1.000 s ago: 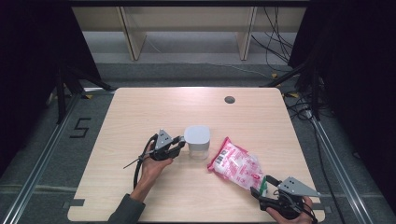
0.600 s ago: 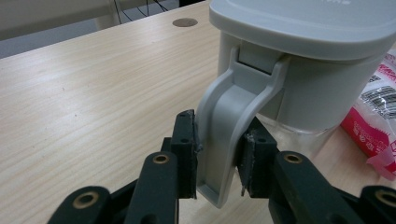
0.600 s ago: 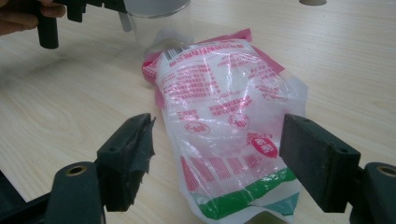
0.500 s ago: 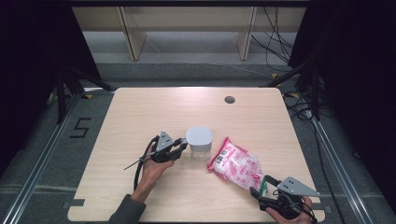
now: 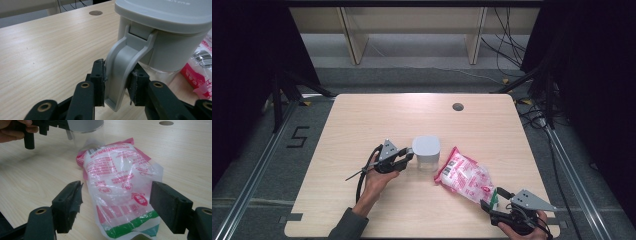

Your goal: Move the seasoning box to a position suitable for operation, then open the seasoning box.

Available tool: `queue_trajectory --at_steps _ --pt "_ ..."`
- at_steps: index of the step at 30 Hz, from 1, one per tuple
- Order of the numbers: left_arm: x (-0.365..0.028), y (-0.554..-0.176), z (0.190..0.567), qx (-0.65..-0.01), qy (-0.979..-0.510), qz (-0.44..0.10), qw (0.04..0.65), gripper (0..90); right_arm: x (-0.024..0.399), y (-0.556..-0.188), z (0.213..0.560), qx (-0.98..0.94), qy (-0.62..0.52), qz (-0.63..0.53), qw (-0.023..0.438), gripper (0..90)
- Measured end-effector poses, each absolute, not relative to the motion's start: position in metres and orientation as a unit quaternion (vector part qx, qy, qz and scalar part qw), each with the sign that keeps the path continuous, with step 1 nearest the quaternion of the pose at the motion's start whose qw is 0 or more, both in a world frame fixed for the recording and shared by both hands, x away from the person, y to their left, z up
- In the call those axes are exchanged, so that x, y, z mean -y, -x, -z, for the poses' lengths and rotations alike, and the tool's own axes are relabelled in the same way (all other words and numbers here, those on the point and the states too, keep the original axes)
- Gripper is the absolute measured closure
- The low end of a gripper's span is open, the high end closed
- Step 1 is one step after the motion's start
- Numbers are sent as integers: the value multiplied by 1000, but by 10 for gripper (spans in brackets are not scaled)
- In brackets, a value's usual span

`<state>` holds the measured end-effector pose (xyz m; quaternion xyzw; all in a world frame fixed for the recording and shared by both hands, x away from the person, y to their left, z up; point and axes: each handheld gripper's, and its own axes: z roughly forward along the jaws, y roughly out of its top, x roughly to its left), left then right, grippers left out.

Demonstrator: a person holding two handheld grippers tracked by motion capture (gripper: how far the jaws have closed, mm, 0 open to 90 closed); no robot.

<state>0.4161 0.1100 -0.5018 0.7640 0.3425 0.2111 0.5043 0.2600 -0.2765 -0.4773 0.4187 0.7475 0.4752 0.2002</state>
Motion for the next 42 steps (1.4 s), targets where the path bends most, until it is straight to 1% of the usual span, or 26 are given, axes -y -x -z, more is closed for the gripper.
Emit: queue_trajectory --at_steps 2,4,6,7,8,14,15,18,21,22,23,24,27,28,29,31,33,37,40,41,42 --pt "-109 -415 502 -340 -765 -222 499 705 275 -258 477 -740 -432 -478 194 267" --pt "-109 -414 502 -341 -764 -229 498 711 278 -261 478 -746 -413 -477 212 268" --pt "-112 -414 502 -339 -765 -228 498 711 278 -261 478 -746 -414 -477 212 267" --pt "-113 -414 502 -340 -765 -229 496 713 277 -258 477 -742 -430 -476 195 268" --pt "-114 -413 502 -339 -765 -229 498 713 278 -259 478 -743 -425 -477 199 267" --pt "-117 -410 503 -335 -766 -224 501 712 278 -259 478 -743 -419 -481 202 268" --pt "-117 -410 502 -333 -767 -225 501 712 279 -260 478 -745 -415 -477 211 267" --pt "-117 -409 503 -342 -761 -217 507 708 278 -259 478 -743 -419 -481 203 267" --pt "-119 -407 502 -332 -766 -213 507 702 278 -259 479 -741 -418 -483 206 267" --pt "-120 -408 503 -338 -761 -206 515 697 278 -259 478 -745 -420 -478 201 268" --pt "-121 -409 503 -352 -755 -202 514 669 279 -260 478 -747 -415 -478 204 267" --pt "-122 -409 502 -356 -753 -203 515 582 277 -258 477 -741 -430 -477 195 267" --pt "-127 -409 499 -357 -754 -210 510 455 276 -258 478 -742 -427 -477 198 267" --pt "-127 -408 498 -359 -753 -209 509 354 277 -258 478 -742 -428 -477 197 267" --pt "-128 -408 497 -357 -756 -204 509 332 277 -258 477 -741 -430 -477 195 267" --pt "-130 -407 495 -357 -762 -195 504 324 277 -259 478 -741 -425 -480 200 267" --pt "-132 -403 488 -359 -761 -201 502 314 277 -261 478 -745 -418 -479 204 267" --pt "-136 -398 474 -371 -757 -200 499 285 274 -260 478 -742 -425 -479 199 267" --pt "-141 -394 463 -379 -751 -182 508 282 277 -263 478 -751 -412 -473 206 267" --pt "-142 -393 460 -379 -749 -178 513 281 274 -261 478 -743 -424 -480 196 267" --pt "-143 -392 458 -380 -747 -176 516 282 274 -262 478 -741 -423 -482 196 267"
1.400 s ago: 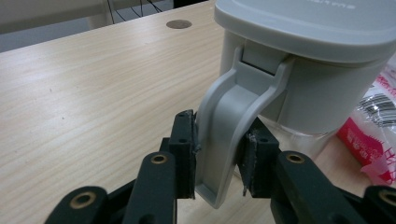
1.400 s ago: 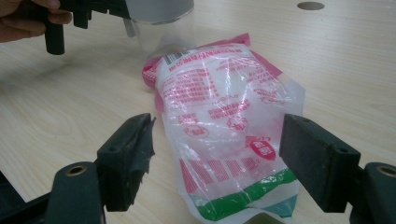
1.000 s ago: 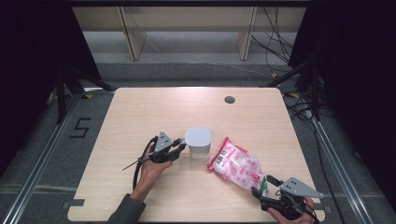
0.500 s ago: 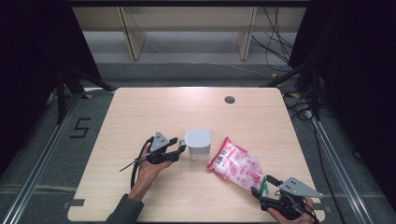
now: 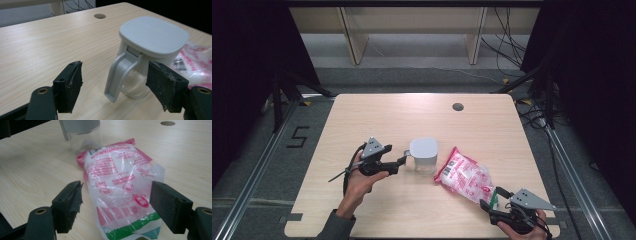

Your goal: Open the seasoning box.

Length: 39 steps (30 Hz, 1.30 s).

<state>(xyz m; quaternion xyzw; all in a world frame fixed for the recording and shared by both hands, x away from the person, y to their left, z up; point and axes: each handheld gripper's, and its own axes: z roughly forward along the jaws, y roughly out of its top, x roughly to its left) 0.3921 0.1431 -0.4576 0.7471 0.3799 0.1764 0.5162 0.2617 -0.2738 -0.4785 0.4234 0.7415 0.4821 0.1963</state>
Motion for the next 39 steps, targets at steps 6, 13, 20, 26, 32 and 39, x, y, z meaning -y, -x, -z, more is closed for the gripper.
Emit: queue_trajectory --at_steps 6,13,20,26,32,39 --pt "-147 -388 451 -364 -740 -172 539 468 275 -263 477 -754 -409 -471 207 266" --pt "-141 -383 445 -335 -736 -224 543 815 271 -262 478 -750 -413 -475 201 266" --pt "-131 -391 447 -328 -731 -205 561 879 272 -261 477 -752 -415 -471 201 266" --pt "-122 -400 449 -325 -731 -197 566 886 270 -261 478 -751 -411 -476 201 266" --pt "-115 -405 453 -332 -729 -187 569 885 269 -260 477 -752 -410 -475 201 266" --pt "-117 -404 453 -334 -730 -191 565 879 265 -262 476 -756 -402 -475 204 267"
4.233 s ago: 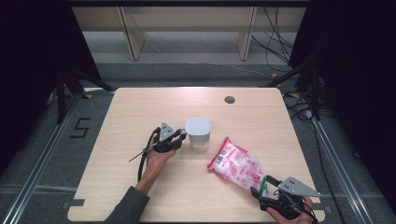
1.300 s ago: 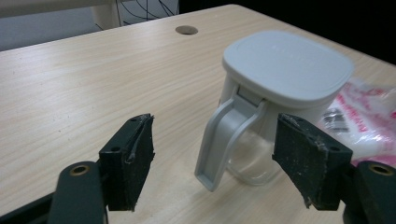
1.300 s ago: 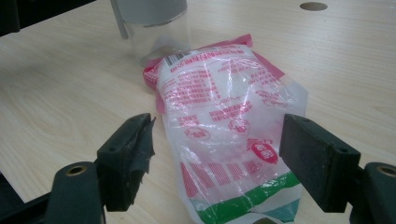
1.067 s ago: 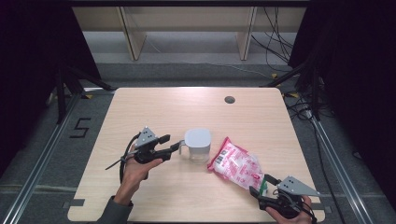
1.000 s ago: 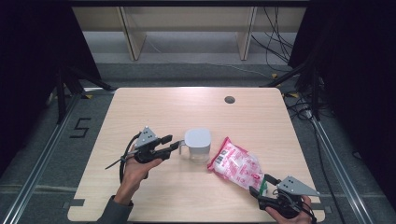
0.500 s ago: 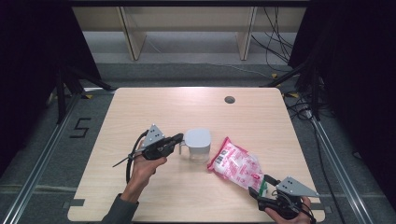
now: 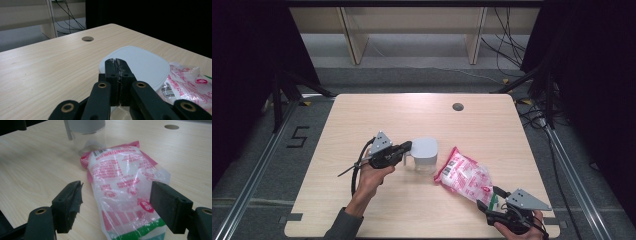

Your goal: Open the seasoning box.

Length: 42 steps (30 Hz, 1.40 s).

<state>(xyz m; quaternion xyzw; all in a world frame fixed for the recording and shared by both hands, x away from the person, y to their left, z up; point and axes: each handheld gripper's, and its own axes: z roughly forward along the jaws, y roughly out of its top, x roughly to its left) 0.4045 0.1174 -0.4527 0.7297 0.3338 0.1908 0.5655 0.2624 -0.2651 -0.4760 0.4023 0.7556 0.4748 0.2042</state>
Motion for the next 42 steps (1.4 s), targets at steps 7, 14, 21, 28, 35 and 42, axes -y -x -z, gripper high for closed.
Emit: queue_trajectory --at_steps 7,14,21,28,35,42 --pt "-120 -405 454 -338 -726 -184 571 868 249 -278 467 -746 -396 -483 230 212" --pt "-121 -405 455 -336 -725 -183 573 866 213 -310 451 -764 -345 -495 230 463" --pt "-121 -405 455 -337 -725 -184 572 866 186 -342 450 -776 -327 -491 222 714" --pt "-123 -406 456 -332 -726 -183 573 866 169 -363 451 -781 -326 -492 203 861" --pt "-123 -406 456 -337 -722 -177 577 867 155 -374 448 -790 -309 -489 203 900" --pt "-125 -407 456 -330 -727 -179 575 867 145 -378 447 -788 -313 -495 190 900"
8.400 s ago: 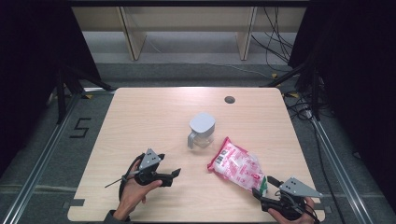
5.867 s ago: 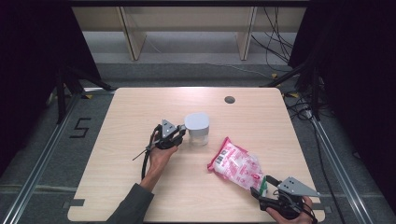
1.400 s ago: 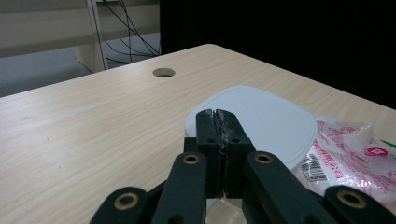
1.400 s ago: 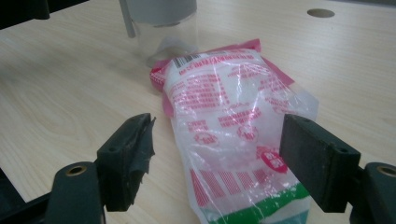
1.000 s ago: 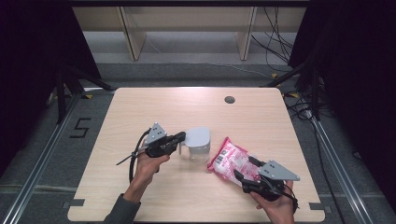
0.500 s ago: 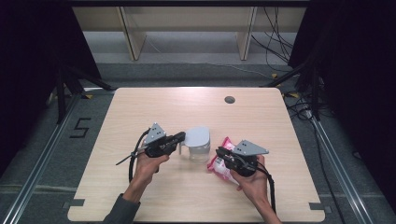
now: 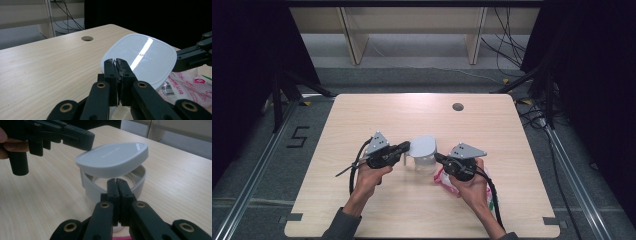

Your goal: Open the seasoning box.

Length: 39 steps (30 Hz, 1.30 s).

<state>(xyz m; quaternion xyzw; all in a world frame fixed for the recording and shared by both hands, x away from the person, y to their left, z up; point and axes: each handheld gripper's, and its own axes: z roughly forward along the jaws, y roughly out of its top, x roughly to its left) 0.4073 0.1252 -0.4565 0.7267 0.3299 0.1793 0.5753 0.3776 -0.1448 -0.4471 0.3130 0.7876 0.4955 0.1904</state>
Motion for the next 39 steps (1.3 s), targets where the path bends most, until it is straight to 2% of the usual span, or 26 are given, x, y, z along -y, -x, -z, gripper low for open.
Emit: queue_trajectory --at_steps 6,13,17,21,25,30,34,39 --pt "-128 -408 457 -332 -725 -175 578 837 141 -379 443 -780 -318 -503 193 900" --pt "-139 -402 451 -325 -738 -174 566 626 137 -381 439 -780 -315 -506 190 900" --pt "-145 -392 448 -317 -757 -190 539 507 134 -384 436 -781 -306 -509 194 900" --pt "-151 -383 453 -313 -776 -193 513 423 126 -384 433 -782 -309 -510 183 900" --pt "-149 -373 456 -310 -778 -172 519 357 116 -387 430 -784 -295 -513 189 900" --pt "-149 -362 462 -294 -798 -185 493 320 102 -390 428 -785 -283 -519 187 900" --pt "-154 -354 466 -320 -788 -157 502 296 88 -390 427 -786 -273 -524 181 900" --pt "-161 -350 467 -324 -786 -166 500 285 93 -383 424 -790 -266 -519 189 897"
